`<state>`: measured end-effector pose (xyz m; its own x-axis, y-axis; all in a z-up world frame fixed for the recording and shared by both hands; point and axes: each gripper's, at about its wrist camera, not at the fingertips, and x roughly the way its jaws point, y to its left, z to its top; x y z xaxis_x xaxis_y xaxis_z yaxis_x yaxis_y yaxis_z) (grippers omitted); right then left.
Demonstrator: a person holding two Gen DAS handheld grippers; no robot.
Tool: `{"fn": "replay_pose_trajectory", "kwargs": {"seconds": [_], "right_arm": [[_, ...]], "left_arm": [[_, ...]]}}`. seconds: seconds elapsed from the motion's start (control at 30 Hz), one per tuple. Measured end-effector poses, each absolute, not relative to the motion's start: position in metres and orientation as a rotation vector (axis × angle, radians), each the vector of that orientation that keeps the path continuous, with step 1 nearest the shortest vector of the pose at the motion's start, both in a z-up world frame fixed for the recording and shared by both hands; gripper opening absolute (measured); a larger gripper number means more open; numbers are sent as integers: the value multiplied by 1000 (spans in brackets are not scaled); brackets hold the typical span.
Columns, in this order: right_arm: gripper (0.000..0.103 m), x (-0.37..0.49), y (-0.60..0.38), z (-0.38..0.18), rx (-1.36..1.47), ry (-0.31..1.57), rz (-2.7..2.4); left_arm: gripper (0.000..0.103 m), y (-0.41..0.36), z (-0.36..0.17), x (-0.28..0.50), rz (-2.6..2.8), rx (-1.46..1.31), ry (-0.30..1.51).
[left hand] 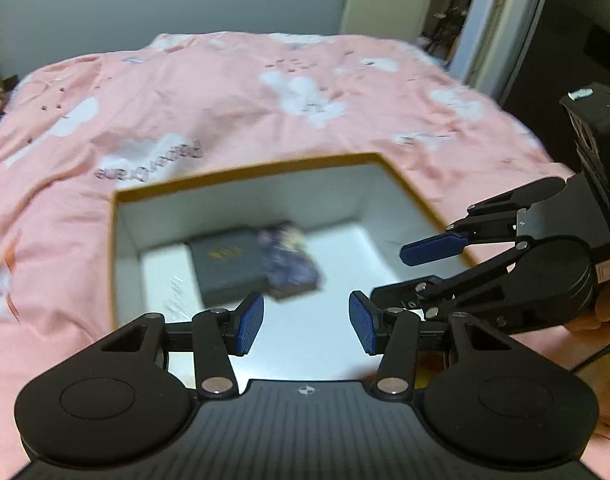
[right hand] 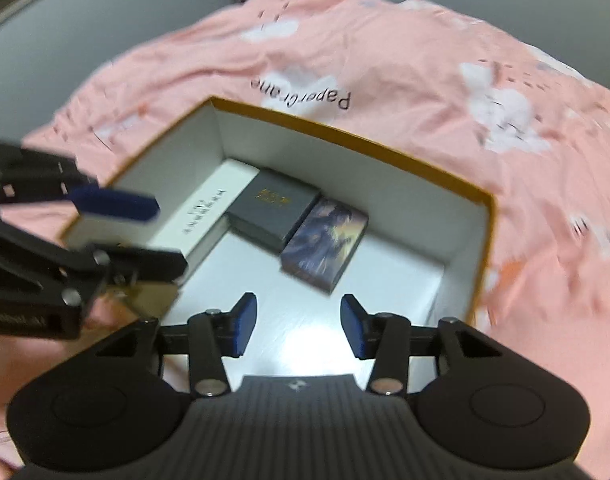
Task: Organize objects
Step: 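Grasp the pink backpack with the left gripper while the right gripper moves toward the pile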
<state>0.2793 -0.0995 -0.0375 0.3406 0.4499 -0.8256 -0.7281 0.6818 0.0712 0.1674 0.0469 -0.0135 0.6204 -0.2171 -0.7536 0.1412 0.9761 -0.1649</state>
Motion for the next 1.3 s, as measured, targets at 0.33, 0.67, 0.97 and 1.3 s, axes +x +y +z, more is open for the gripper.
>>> {"fn": "replay_pose_trajectory", "kwargs": {"seconds": [0.33, 0.67, 0.97, 1.3], "right_arm": [[44, 175, -182, -57, -86, 1042, 562], [41, 148, -226, -99, 69, 1222, 445], [26, 145, -230, -111, 119, 1280, 476], [23, 138, -233, -113, 102, 1262, 472]], "left_arm": [[58, 0, -43, 97, -332, -299, 1001], [58, -20, -82, 89, -329, -403, 1175], [60, -12, -106, 96, -320, -593, 1255], [64, -18, -129, 108, -303, -678, 1328]]}}
